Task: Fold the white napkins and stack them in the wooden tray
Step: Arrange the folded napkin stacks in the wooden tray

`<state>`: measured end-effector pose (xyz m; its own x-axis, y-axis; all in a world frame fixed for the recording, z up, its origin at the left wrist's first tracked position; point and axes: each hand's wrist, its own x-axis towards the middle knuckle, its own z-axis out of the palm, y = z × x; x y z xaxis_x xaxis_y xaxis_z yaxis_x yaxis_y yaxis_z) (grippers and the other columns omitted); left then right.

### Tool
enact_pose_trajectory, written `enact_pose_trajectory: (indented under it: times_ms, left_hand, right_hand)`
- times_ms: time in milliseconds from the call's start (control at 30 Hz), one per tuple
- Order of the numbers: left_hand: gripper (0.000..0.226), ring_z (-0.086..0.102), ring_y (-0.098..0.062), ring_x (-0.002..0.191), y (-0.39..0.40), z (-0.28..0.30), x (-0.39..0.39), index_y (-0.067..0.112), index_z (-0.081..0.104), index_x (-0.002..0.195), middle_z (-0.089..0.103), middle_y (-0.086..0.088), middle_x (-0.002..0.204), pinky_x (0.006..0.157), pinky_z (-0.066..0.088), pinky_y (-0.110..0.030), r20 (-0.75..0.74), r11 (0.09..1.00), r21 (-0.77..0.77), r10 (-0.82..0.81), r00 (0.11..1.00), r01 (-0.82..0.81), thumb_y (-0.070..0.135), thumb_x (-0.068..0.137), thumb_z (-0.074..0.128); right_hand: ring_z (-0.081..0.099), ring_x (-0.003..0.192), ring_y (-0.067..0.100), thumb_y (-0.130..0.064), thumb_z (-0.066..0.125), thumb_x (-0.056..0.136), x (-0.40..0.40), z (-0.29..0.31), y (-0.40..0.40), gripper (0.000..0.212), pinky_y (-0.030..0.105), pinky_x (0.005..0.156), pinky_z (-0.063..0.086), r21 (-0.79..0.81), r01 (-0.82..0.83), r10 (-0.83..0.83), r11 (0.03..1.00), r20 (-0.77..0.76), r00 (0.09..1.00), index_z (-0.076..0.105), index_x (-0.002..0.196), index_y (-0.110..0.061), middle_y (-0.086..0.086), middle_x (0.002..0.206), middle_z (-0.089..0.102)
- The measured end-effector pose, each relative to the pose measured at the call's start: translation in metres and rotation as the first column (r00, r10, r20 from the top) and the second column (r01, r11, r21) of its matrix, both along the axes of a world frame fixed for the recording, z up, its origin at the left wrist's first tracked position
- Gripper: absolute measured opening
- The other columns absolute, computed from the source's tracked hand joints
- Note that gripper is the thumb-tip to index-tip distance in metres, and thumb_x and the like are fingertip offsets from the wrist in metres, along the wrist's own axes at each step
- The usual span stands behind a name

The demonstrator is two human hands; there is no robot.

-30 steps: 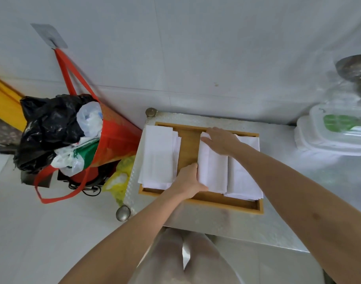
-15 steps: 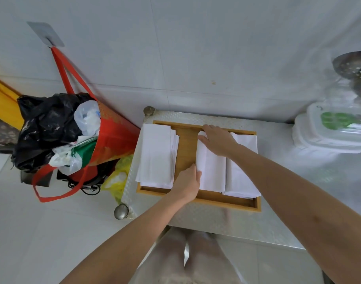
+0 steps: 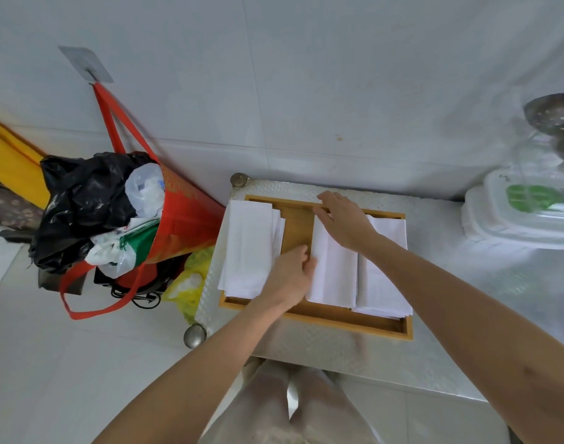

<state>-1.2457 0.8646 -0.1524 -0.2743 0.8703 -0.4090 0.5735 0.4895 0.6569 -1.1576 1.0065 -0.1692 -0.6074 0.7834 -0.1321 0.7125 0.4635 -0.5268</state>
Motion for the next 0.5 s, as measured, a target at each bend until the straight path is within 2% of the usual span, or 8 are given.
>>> enact_pose_trajectory:
  times_ms: [67, 133, 200, 267, 367, 433, 500]
  left_hand:
    - [0.037, 0.055, -0.014, 0.119, 0.005, 0.012, -0.023, 0.017, 0.052, 0.135, 0.059, 0.002, 0.131, 0.098, 0.038, -0.018, 0.039, 0.979, 0.156, 0.128, 0.991, -0.132, 0.028, 0.101, 0.044]
    - [0.032, 0.057, -0.014, 0.115, 0.008, 0.019, -0.056, 0.013, 0.057, 0.129, 0.061, 0.0, 0.125, 0.092, 0.039, -0.012, 0.048, 0.91, 0.305, 0.278, 0.959, -0.28, 0.02, 0.1, 0.046]
    - [0.029, 0.056, -0.016, 0.113, 0.008, 0.02, -0.089, 0.008, 0.057, 0.126, 0.061, -0.003, 0.123, 0.093, 0.04, -0.019, 0.065, 0.84, 0.352, 0.419, 0.906, -0.414, 0.015, 0.099, 0.046]
    - [0.028, 0.055, -0.019, 0.11, 0.007, 0.015, -0.114, 0.005, 0.055, 0.124, 0.06, -0.008, 0.121, 0.092, 0.041, -0.027, 0.111, 0.808, 0.294, 0.501, 0.858, -0.51, 0.014, 0.099, 0.046]
    - [0.029, 0.054, -0.035, 0.114, 0.01, 0.003, -0.128, -0.001, 0.052, 0.121, 0.058, -0.022, 0.119, 0.088, 0.043, -0.034, 0.204, 0.854, 0.135, 0.472, 0.858, -0.503, 0.018, 0.1, 0.045]
    - [0.038, 0.051, -0.034, 0.12, 0.013, -0.003, -0.128, 0.002, 0.045, 0.133, 0.053, -0.02, 0.13, 0.1, 0.043, -0.039, 0.26, 0.893, 0.021, 0.43, 0.865, -0.45, 0.022, 0.101, 0.041]
    - [0.04, 0.052, -0.028, 0.118, 0.016, -0.01, -0.128, 0.005, 0.04, 0.139, 0.052, -0.014, 0.133, 0.097, 0.044, -0.035, 0.244, 0.92, -0.047, 0.388, 0.889, -0.389, 0.021, 0.102, 0.038]
  right_hand:
    - [0.053, 0.112, 0.02, -0.032, 0.039, 0.101, -0.008, 0.011, -0.004, 0.038, 0.032, 0.092, 0.043, -0.082, 0.087, -0.097, 0.993, -0.131, 0.987, 0.048, 0.131, -0.011, 0.005, 0.125, 0.056]
    - [0.056, 0.093, 0.011, -0.033, 0.039, 0.101, -0.021, 0.019, -0.011, 0.034, 0.022, 0.074, 0.042, -0.206, 0.183, -0.227, 0.961, -0.214, 0.95, 0.051, 0.127, -0.013, 0.001, 0.114, 0.059]
    - [0.052, 0.075, 0.008, -0.03, 0.041, 0.1, -0.036, 0.024, -0.023, 0.031, 0.02, 0.063, 0.039, -0.352, 0.228, -0.321, 0.908, -0.232, 0.918, 0.054, 0.12, -0.011, 0.002, 0.1, 0.059]
    - [0.048, 0.073, 0.013, -0.028, 0.042, 0.099, -0.05, 0.021, -0.037, 0.026, 0.026, 0.064, 0.041, -0.483, 0.247, -0.391, 0.84, -0.226, 0.892, 0.056, 0.11, -0.009, 0.005, 0.086, 0.055]
    - [0.049, 0.074, 0.013, -0.028, 0.043, 0.099, -0.068, 0.005, -0.056, 0.021, 0.025, 0.066, 0.044, -0.614, 0.323, -0.509, 0.72, -0.151, 0.847, 0.055, 0.095, -0.011, 0.001, 0.077, 0.051]
    - [0.052, 0.087, 0.015, -0.036, 0.043, 0.1, -0.078, -0.005, -0.065, 0.03, 0.025, 0.075, 0.04, -0.669, 0.406, -0.569, 0.623, -0.032, 0.821, 0.051, 0.11, -0.009, 0.0, 0.09, 0.054]
    - [0.053, 0.104, 0.021, -0.043, 0.045, 0.098, -0.086, -0.012, -0.068, 0.049, 0.032, 0.085, 0.04, -0.705, 0.492, -0.651, 0.512, 0.056, 0.757, 0.043, 0.13, -0.007, 0.003, 0.113, 0.056]
